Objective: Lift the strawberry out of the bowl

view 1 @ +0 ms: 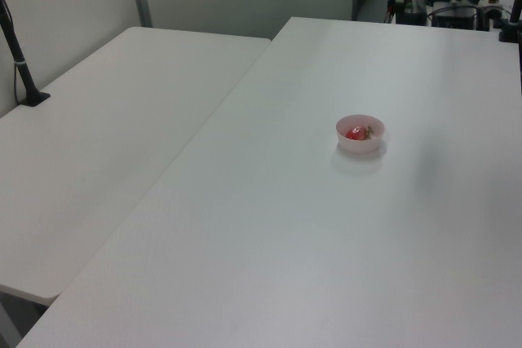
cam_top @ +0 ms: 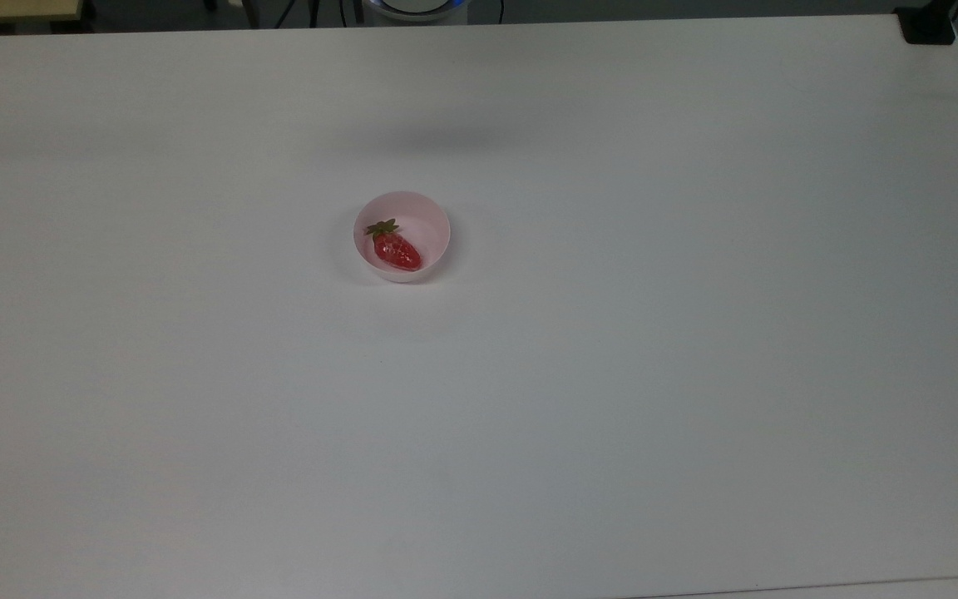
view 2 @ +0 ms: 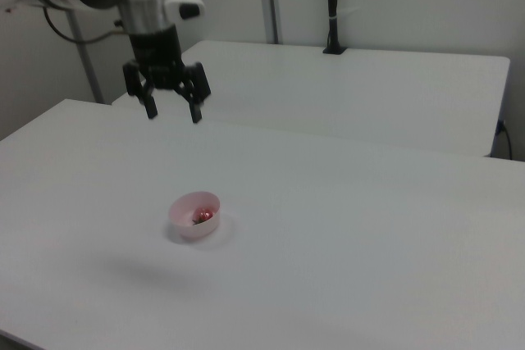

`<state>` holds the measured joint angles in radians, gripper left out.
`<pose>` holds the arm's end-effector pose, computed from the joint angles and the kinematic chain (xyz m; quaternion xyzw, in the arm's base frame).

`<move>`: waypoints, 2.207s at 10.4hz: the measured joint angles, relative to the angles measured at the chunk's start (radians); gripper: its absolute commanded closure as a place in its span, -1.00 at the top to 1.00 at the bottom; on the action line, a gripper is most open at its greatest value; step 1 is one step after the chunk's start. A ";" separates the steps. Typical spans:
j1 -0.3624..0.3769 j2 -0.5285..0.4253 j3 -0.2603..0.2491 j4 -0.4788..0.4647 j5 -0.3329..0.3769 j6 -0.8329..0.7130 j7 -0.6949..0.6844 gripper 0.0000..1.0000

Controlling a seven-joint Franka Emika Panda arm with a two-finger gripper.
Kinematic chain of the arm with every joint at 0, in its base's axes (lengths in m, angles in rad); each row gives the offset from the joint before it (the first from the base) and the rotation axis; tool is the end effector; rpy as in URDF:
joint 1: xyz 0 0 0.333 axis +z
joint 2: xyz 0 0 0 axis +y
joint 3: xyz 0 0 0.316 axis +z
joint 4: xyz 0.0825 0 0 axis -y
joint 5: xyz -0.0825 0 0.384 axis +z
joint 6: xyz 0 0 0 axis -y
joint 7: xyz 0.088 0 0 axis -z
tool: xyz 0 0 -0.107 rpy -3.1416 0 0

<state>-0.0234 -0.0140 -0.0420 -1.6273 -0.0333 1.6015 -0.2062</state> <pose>0.5505 -0.0397 0.6083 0.9973 0.0709 -0.0081 0.0154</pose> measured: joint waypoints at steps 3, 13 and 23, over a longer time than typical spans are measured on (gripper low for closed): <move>0.017 0.086 0.006 -0.105 -0.014 0.176 0.029 0.85; 0.071 0.353 0.076 -0.176 -0.015 0.447 0.235 0.50; 0.064 0.418 0.076 -0.176 -0.065 0.460 0.236 0.39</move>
<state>0.0404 0.4043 0.0341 -1.8030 -0.0984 2.0618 0.0295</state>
